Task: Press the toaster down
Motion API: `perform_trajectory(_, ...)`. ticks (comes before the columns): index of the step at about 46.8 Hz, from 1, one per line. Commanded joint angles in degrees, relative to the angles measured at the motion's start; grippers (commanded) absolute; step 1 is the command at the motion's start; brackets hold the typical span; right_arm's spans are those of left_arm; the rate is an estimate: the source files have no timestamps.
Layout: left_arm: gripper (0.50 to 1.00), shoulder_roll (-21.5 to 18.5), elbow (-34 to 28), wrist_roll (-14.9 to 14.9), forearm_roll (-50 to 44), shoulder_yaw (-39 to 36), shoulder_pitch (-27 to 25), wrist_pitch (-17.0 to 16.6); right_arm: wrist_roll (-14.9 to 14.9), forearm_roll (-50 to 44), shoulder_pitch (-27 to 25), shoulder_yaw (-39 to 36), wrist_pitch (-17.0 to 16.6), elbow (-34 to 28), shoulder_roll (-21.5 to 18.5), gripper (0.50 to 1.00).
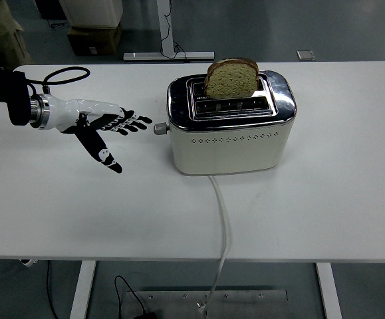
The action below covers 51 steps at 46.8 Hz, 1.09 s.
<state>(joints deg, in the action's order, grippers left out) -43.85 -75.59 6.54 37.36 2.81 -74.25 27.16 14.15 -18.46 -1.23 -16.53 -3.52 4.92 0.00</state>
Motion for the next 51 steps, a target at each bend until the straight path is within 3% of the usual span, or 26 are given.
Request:
perform_trajectory(1,1.0,0.26,0.26,-0.04,0.0,0.0,-0.02,0.0,0.0,0.0,0.0,0.01,0.0,0.0,0.0,0.998)
perform_trajectory(51,1.0,3.07,2.99,-0.04,0.79,-0.62,0.51,0.0,0.0,0.0,0.0,0.01,0.0,0.0,0.0,0.998)
